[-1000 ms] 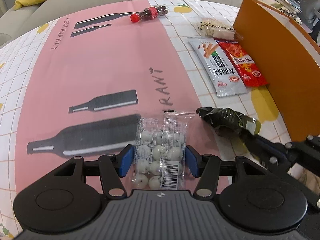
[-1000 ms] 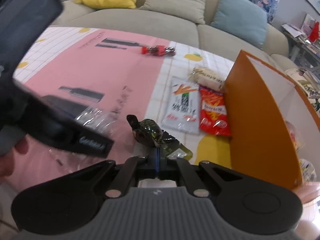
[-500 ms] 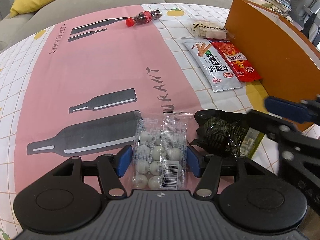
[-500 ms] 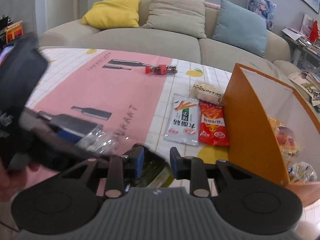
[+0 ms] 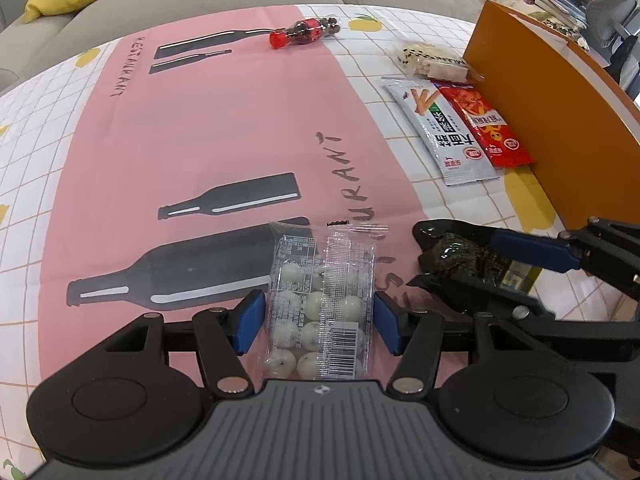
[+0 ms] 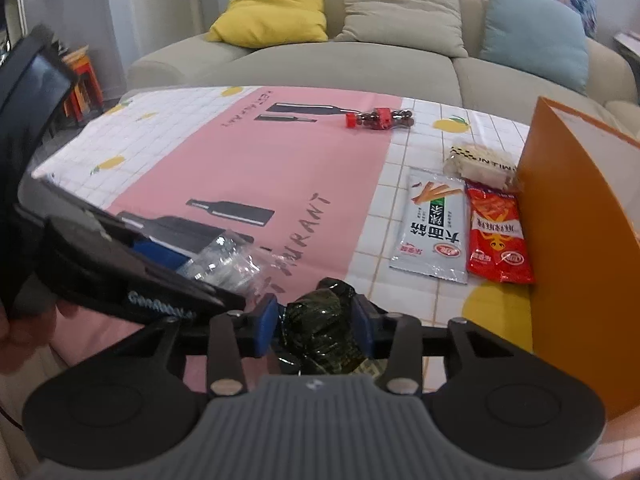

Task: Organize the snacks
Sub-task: 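Grasp the dark green snack bag with the right tool while the left tool holds the candy bag, then carry both bags over the orange box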

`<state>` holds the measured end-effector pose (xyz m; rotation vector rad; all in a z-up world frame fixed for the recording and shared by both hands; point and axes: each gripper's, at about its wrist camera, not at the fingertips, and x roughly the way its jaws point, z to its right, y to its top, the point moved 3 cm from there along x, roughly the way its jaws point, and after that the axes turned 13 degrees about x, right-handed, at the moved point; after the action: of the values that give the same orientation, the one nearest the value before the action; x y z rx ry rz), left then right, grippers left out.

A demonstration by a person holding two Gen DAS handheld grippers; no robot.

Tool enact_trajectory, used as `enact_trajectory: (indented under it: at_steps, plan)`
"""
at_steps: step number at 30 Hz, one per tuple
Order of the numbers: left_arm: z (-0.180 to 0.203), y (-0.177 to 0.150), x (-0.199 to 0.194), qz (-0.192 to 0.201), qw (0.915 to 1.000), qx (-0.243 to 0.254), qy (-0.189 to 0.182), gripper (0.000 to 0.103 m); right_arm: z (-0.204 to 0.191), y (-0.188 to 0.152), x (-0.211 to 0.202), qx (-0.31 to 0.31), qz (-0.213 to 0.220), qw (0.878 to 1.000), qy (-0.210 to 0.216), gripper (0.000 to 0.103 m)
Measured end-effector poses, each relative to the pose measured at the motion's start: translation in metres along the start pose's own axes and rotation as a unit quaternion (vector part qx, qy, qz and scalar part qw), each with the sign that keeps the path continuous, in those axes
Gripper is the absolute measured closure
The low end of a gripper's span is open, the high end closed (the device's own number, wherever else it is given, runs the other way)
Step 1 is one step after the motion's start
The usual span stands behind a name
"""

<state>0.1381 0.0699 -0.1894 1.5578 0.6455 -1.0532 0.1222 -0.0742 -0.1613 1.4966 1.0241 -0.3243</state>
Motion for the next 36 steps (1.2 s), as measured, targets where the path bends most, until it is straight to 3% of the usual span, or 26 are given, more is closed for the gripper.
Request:
enact_trajectory:
  at_steps: [2,3,5,9,10,12,15,22,26,31,36]
  plan:
    - [-0.002,0.0,0.0,0.002,1.0,-0.003,-0.005,0.036,0.001,-0.002,0.005,0.001,-0.012,1.0,0.003,0.058]
    - [-0.003,0.0,-0.001,0.002,1.0,-0.005,-0.006,0.036,0.001,-0.004,0.007,0.004,-0.019,1.0,0.008,0.05]
    - [-0.003,0.0,0.0,0.001,1.0,-0.003,-0.006,0.036,-0.002,-0.007,0.01,-0.008,-0.023,1.0,0.014,0.045]
    - [0.002,0.0,0.001,0.001,0.9999,0.013,0.001,0.036,-0.009,-0.013,0.017,-0.044,-0.019,0.999,-0.005,0.045]
    - [0.002,0.0,0.001,0.002,0.9999,0.017,0.002,0.035,-0.009,-0.014,0.018,-0.043,-0.019,0.999,-0.009,0.046]
    - [0.003,-0.001,0.001,0.005,0.9998,0.019,0.003,0.03,-0.008,-0.014,0.022,-0.039,-0.017,0.999,-0.02,0.059]
    - [0.003,-0.001,0.002,0.011,0.9997,0.02,0.007,0.028,-0.005,-0.013,0.025,-0.044,-0.011,0.998,-0.036,0.065]
    - [0.012,0.001,0.006,0.017,0.9983,0.05,0.025,0.021,-0.008,-0.017,0.023,-0.068,-0.006,0.997,-0.043,0.067]
    - [0.009,0.002,0.004,0.019,0.9989,0.027,0.032,0.036,-0.003,-0.016,0.019,-0.051,-0.01,0.998,-0.043,0.067]
    - [0.009,0.005,0.001,0.02,0.999,-0.01,0.038,0.04,0.005,-0.009,0.011,-0.015,-0.002,0.999,-0.04,0.067]
    - [0.008,0.006,-0.013,0.035,0.9975,-0.058,0.02,0.042,0.006,-0.003,-0.003,0.005,0.012,0.999,-0.031,0.067]
